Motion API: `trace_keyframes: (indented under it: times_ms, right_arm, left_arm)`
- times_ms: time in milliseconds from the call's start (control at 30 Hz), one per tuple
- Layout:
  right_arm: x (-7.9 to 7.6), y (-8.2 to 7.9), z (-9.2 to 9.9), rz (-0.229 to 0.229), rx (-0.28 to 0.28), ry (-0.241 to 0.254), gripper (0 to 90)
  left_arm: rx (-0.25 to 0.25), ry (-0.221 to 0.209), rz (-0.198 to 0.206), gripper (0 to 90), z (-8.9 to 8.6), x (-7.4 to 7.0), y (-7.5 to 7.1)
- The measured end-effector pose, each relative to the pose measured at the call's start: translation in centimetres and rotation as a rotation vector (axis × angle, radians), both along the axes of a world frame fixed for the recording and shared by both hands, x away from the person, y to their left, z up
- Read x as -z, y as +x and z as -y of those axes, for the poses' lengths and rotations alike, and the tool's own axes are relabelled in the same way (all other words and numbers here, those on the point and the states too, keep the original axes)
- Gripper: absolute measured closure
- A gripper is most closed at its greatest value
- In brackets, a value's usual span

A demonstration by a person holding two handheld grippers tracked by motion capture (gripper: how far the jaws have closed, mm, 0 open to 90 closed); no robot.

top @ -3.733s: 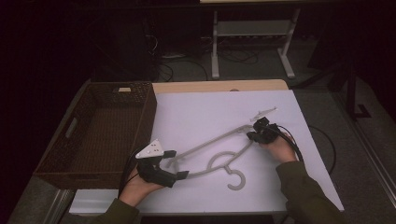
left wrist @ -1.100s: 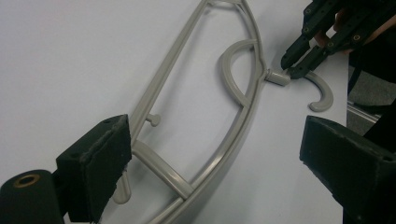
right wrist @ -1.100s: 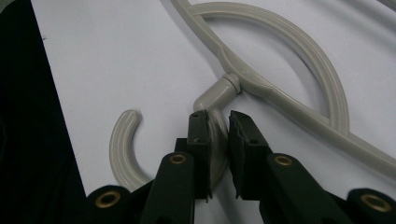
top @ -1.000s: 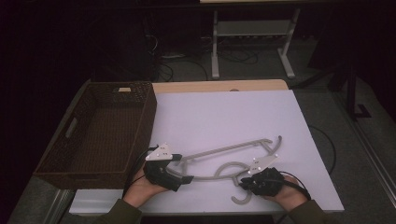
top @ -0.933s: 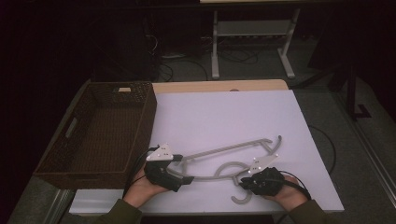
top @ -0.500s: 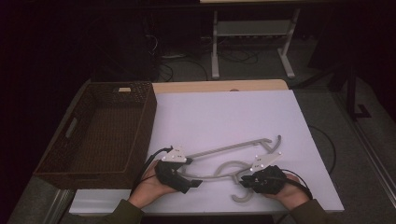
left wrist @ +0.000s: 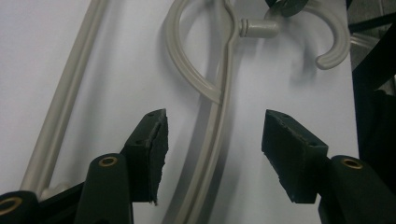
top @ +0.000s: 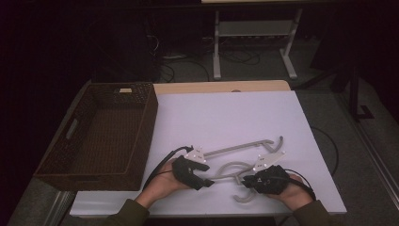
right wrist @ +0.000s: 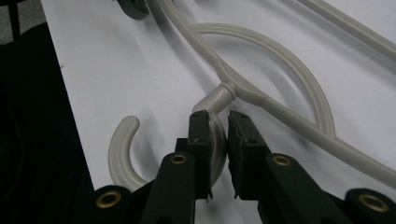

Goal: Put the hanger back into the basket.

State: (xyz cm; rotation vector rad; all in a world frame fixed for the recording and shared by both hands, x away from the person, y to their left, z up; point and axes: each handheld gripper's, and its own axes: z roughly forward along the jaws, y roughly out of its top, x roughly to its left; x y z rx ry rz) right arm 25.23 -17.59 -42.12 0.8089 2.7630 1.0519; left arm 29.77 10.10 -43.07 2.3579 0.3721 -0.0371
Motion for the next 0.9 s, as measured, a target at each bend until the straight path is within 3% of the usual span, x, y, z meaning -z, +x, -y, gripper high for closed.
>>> trace_keyframes:
  times_ms: [367,900]
  right_arm:
    - [-0.8,0.3,0.1,0.013,0.0,0.014,79.4]
    - [-1.3,0.4,0.2,0.034,-0.007,0.024,79.4]
  left_arm:
    - [0.046,0.038,-0.023,62.9,1.2,0.4,0.6]
    - [0.048,0.039,-0.038,76.3,1.4,0.4,1.1]
